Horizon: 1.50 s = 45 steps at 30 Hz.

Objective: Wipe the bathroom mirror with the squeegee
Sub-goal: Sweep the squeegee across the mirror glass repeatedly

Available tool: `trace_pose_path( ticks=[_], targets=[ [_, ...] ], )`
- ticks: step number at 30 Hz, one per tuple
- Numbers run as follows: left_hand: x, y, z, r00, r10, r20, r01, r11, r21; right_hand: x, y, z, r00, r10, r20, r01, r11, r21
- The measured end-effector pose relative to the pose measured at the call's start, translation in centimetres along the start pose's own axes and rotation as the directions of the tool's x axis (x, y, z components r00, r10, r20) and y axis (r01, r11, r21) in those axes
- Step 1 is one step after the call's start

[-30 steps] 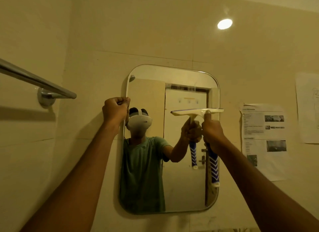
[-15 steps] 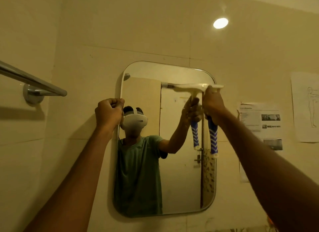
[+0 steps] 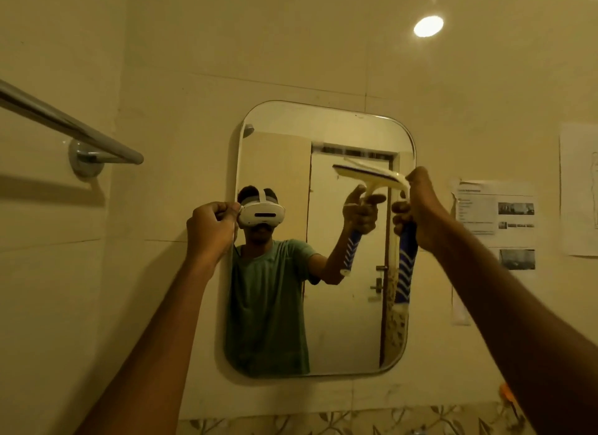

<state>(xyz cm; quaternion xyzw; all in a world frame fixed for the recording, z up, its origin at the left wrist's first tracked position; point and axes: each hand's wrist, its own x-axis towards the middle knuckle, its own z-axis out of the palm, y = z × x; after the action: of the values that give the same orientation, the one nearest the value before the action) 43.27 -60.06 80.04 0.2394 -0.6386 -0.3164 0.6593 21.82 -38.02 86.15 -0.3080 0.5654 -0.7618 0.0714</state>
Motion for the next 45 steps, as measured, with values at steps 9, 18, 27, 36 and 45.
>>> trace_pose_path(
  ticks=[9, 18, 27, 36, 45],
  targets=[
    [-0.1, -0.2, 0.3, 1.000, 0.001, -0.021, -0.001, 1.000, 0.025, 1.4, 1.8, -1.8, 0.927, -0.345, 0.148, 0.371, 0.904, -0.212],
    [-0.7, -0.6, 0.7, 0.998, 0.022, -0.054, -0.020, 0.999, 0.039, -2.9, 12.7, -0.9, 0.935, -0.354, 0.010, 0.307, 0.796, -0.521],
    [-2.0, -1.1, 0.4, 0.999, 0.002, -0.034, -0.002, 1.000, 0.003, -3.0, 10.9, -1.8, 0.939, -0.344, 0.012, 0.292, 0.777, -0.558],
    [-3.6, -3.5, 0.4, 0.999, -0.039, -0.037, 0.039, 0.999, -0.007, -3.3, 14.1, -1.4, 0.944, -0.329, -0.006, 0.261, 0.758, -0.598],
    [-5.8, -3.8, -0.1, 0.987, -0.161, 0.000, 0.160, 0.979, -0.123, -9.2, 21.0, -2.2, 0.980, -0.198, 0.001, 0.154, 0.762, -0.629]
  ],
)
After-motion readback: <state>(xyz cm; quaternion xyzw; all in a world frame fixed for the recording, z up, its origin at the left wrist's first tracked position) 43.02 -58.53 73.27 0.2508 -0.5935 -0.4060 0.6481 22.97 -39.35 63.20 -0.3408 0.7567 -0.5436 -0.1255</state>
